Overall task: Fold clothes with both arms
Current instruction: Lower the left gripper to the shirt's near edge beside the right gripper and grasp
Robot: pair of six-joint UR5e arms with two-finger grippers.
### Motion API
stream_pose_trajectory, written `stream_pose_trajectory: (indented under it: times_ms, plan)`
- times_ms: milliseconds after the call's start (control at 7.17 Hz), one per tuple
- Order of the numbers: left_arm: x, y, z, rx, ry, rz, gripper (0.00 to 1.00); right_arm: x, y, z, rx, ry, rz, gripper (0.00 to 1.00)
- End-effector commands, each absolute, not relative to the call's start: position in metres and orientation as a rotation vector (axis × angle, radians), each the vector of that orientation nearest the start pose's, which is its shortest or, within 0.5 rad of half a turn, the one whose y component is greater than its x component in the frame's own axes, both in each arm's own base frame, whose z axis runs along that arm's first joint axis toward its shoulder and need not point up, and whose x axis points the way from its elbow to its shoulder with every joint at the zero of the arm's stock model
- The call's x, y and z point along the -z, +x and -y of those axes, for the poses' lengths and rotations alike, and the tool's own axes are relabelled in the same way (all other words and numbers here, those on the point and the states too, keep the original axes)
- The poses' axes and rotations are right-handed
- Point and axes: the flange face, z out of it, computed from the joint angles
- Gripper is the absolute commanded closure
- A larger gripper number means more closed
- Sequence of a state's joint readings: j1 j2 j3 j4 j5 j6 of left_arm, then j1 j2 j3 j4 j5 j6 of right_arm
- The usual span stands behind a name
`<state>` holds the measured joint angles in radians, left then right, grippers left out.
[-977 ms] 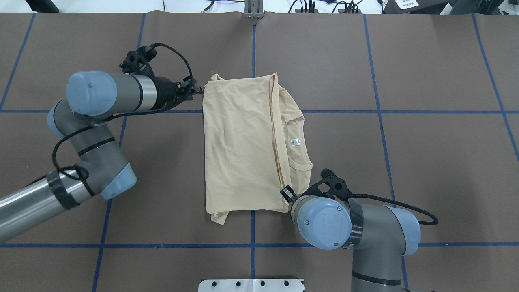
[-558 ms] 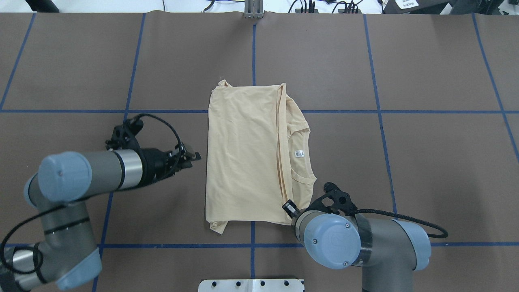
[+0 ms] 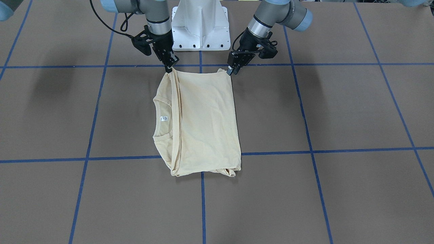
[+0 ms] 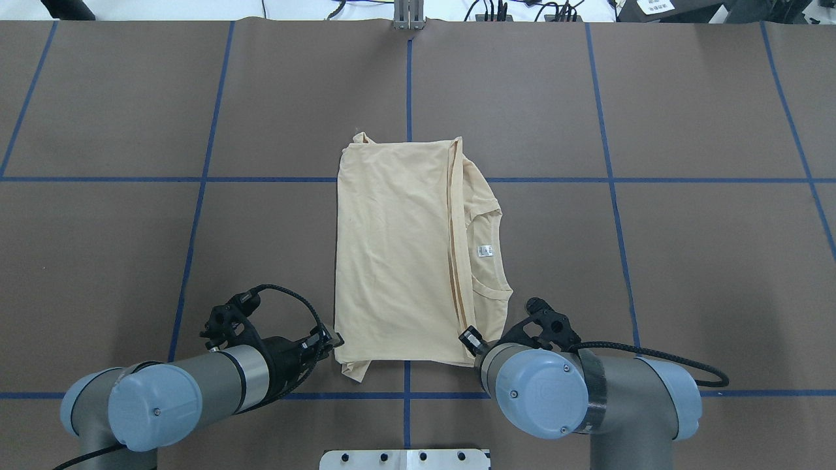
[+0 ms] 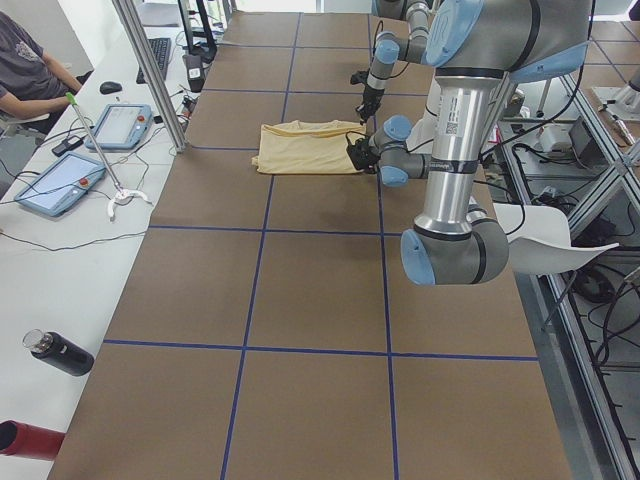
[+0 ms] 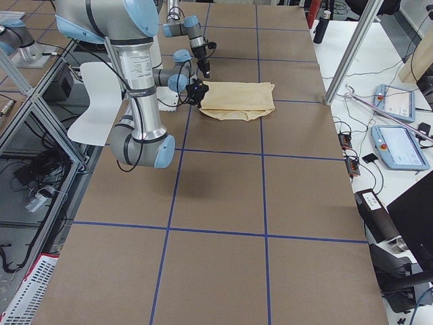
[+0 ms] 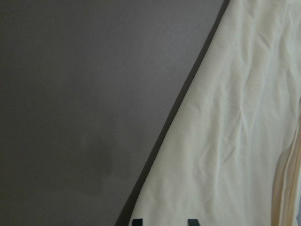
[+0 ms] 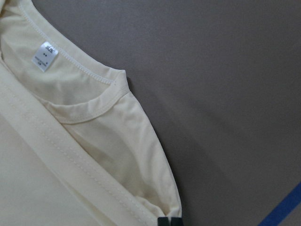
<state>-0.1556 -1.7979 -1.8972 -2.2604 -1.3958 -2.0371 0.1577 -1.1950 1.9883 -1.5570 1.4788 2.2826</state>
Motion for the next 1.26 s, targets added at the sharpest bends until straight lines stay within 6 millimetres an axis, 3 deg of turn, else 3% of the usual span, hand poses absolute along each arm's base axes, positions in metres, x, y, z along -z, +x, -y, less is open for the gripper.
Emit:
stream_pose_trajectory:
  times_ms: [0,419,558,698,1116]
  plan:
    - [-0.3070,0.5377,0.2251,0.636,-0.046,-1.253,0.57,-0.2726,-0.5425,0.2298,-0.856,-0.143,0.831,1.00]
    - [-0.3124,0.5446,0.2199,0.628,-0.051,-1.240,0.59,-0.2720,-0.5421,0.2297,-0.855,-0.144,0.832,1.00]
    - [-0.3115,0.5448,0.2200,0.629,-0.050,-1.241,0.69,-0.2728,-0.5419,0.2297,-0.856,-0.143,0.831,1.00]
    - [-0.3139,0.5447,0.2200,0.629,-0.049,-1.237,0.97,-0.2720,-0.5421,0.2297,-0.855,-0.144,0.832,1.00]
    - [-0.3071,0.5423,0.2196,0.629,-0.055,-1.252,1.00,-0.2729,-0.5419,0.2297,-0.856,-0.143,0.831,1.00]
